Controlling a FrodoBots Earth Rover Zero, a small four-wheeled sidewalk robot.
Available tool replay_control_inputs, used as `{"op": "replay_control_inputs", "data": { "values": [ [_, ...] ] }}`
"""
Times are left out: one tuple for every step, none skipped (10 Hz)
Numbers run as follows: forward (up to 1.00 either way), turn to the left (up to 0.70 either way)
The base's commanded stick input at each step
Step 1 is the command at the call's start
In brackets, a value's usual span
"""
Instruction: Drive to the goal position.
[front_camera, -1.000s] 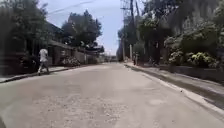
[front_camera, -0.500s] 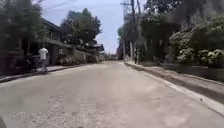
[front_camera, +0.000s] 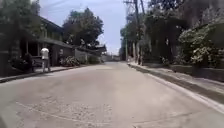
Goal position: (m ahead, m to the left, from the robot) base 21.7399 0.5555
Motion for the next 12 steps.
{"op": "replay_control_inputs", "data": {
  "values": [
    [1.00, -0.05],
    [1.00, -0.02],
    [1.00, 0.00],
    [1.00, 0.00],
    [1.00, 0.00],
    [1.00, 0.00],
    [1.00, -0.01],
    [1.00, -0.02],
    [1.00, -0.02],
    [1.00, 0.00],
    [1.00, -0.01],
    [1.00, -0.02]
  ]
}}
